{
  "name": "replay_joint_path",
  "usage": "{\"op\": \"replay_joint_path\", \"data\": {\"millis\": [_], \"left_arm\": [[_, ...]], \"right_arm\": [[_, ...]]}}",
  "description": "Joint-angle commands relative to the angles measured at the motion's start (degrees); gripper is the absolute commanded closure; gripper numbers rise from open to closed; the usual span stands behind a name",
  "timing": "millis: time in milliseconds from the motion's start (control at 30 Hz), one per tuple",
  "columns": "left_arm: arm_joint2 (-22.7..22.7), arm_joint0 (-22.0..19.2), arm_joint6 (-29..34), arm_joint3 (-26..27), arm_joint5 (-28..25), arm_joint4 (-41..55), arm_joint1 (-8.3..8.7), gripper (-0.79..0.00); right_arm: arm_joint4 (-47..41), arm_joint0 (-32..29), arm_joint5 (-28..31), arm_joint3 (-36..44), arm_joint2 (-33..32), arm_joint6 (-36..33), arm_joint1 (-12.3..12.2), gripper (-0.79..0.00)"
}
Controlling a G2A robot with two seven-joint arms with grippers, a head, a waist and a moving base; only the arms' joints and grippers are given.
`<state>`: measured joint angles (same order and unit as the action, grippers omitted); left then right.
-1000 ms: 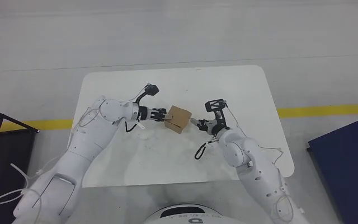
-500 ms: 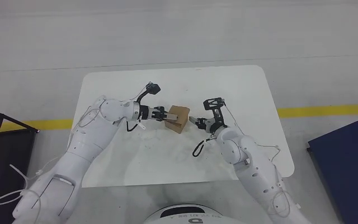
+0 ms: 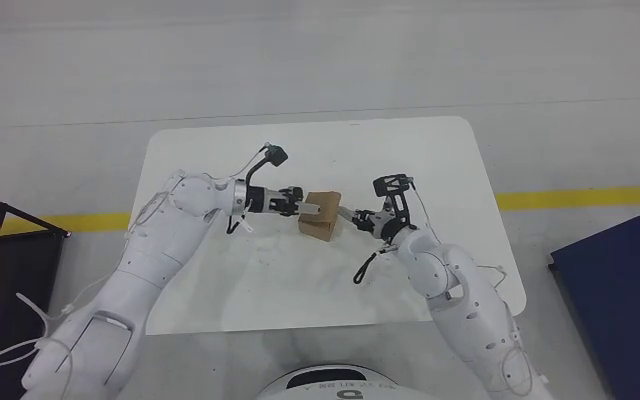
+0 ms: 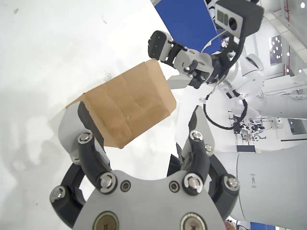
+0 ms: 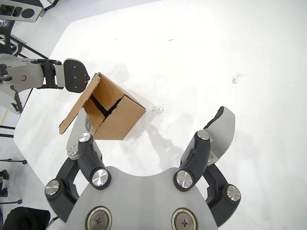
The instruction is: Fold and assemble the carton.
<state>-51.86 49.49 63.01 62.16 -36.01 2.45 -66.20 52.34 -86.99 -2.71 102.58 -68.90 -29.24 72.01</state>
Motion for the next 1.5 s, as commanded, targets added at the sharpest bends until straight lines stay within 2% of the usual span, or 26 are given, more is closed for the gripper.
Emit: {"op": "replay_joint_path", "data": {"millis": [0, 367, 800, 900, 967, 1033, 1067, 1167, 1200, 1300, 1467], "left_arm": [[0.58, -0.54, 0.15, -1.05, 0.26, -0.27, -0.16, -0.785], [3.14, -2.73, -1.56, -4.41, 0.67, -1.72, -1.15, -0.785], [4.28, -3.6, -1.72, -5.78, 0.15, -1.06, -1.64, -0.785], [3.94, -3.45, -2.03, -5.96, -1.63, 0.15, -1.6, -0.785], [3.08, -2.86, -2.6, -5.82, -4.96, 3.06, -1.5, -0.785], [2.38, -2.24, -2.04, -6.06, -7.3, 6.02, -1.31, -0.785], [2.44, -2.19, -1.59, -6.02, -6.85, 6.57, -1.2, -0.785], [2.72, -2.27, -0.72, -6.04, -5.99, 7.02, -0.92, -0.785], [2.84, -2.25, -0.69, -6.11, -5.95, 7.17, -0.86, -0.785], [3.37, -2.22, -0.86, -6.47, -6.13, 7.56, -0.78, -0.785], [4.34, -2.42, -1.39, -7.64, -6.65, 8.92, -0.73, -0.785]], "right_arm": [[-0.28, -0.02, 0.06, -0.15, -0.14, -0.02, -0.02, -0.785], [-2.7, -0.52, 2.16, 0.37, -0.44, 1.8, -0.05, -0.785], [-1.03, 2.28, 0.32, -2.26, 2.7, 0.43, 0.38, -0.785], [-1.86, 2.01, 0.53, -1.83, 2.31, 1.14, 0.37, -0.785], [-4.61, 1.15, 3.03, -0.79, 1.56, 1.94, 0.27, -0.785], [-9.51, -0.12, 8.34, 0.33, 0.19, 2.87, 0.06, -0.785], [-11.7, -0.73, 10.94, 0.73, -0.51, 3.1, -0.07, -0.773], [-14.17, -1.84, 15.44, 1.24, -2.01, 3.36, -0.44, -0.653], [-14.04, -1.99, 15.72, 1.29, -2.09, 3.33, -0.51, -0.579], [-14.0, -1.71, 16.42, 1.07, -1.38, 2.73, -0.55, -0.462], [-15.59, -0.52, 17.82, -0.23, -0.46, 2.52, -0.53, -0.348]]}}
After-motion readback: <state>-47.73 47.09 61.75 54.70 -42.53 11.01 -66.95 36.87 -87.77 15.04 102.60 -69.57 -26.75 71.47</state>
